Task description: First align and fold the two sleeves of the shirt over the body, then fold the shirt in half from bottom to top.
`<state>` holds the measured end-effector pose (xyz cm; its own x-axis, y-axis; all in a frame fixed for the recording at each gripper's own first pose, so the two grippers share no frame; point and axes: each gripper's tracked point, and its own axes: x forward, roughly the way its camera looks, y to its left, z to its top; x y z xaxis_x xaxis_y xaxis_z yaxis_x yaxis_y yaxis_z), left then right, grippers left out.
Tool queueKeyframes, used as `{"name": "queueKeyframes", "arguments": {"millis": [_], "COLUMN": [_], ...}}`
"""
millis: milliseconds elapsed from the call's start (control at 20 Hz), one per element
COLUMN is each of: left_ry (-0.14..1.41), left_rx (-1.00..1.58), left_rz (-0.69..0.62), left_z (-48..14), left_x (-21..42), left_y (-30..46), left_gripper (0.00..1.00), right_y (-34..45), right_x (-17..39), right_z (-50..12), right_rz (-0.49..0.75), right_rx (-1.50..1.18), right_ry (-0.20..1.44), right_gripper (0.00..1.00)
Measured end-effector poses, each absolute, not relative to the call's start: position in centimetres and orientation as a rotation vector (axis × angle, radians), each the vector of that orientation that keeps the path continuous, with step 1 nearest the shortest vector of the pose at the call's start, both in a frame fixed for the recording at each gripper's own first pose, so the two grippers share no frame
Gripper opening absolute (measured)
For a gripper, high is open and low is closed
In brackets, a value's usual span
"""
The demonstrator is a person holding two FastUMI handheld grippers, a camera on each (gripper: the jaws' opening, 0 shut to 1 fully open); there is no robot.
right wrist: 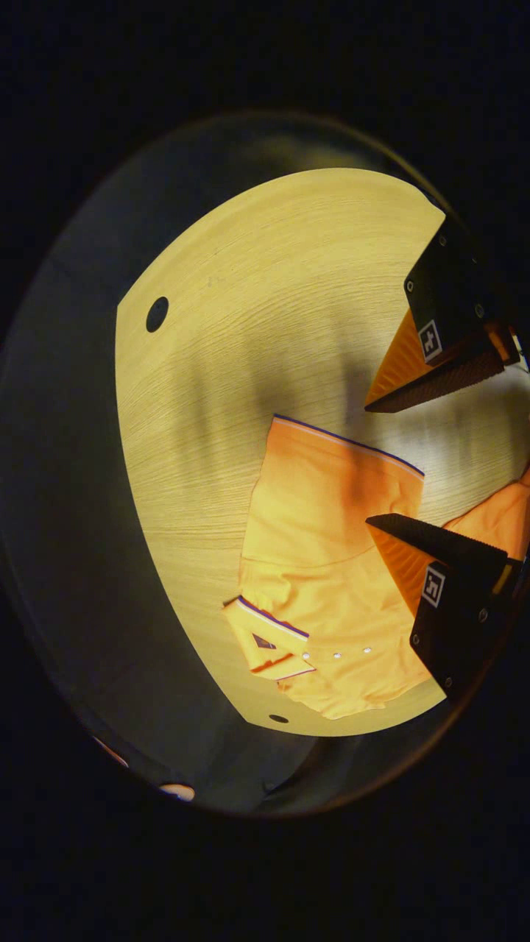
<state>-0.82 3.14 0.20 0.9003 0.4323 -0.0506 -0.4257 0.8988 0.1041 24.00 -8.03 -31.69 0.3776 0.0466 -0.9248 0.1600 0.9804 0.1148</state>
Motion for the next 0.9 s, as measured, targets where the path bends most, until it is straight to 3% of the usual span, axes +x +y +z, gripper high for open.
{"name": "queueKeyframes", "arguments": {"millis": [250, 450, 600, 650, 700, 800, 900], "left_ry": [0.121, 0.142, 0.15, 0.153, 0.153, 0.152, 0.152], "left_rx": [0.078, 0.064, 0.066, 0.068, 0.072, 0.089, 0.097], "left_rz": [0.502, 0.525, 0.523, 0.517, 0.51, 0.499, 0.493], "left_z": [-1.5, -2.1, -2.1, -2.3, -2.2, -1.8, -1.7], "left_x": [-2.4, -2.4, -2.0, -2.0, -1.7, -0.9, -0.6], "left_y": [3.6, 3.6, 3.3, 3.2, 3.0, 2.1, 1.9], "left_gripper": [0.96, 0.96, 0.97, 0.97, 0.97, 0.97, 0.97], "right_y": [-8.7, -8.1, -8.5, -8.2, -7.6, -6.2, -5.4], "right_x": [25.9, 26.7, 26.9, 27.3, 27.4, 27.2, 27.9], "right_z": [-34.2, -35.1, -35.5, -35.6, -35.4, -34.8, -33.8], "right_rz": [-0.11, -0.143, -0.139, -0.126, -0.107, -0.033, 0.007], "right_rx": [0.164, 0.197, 0.127, 0.129, 0.162, 0.244, 0.278], "right_ry": [1.276, 1.322, 1.347, 1.336, 1.338, 1.354, 1.324], "right_gripper": [0.73, 0.56, 0.49, 0.29, 0.19, 0.1, 0.1]}}
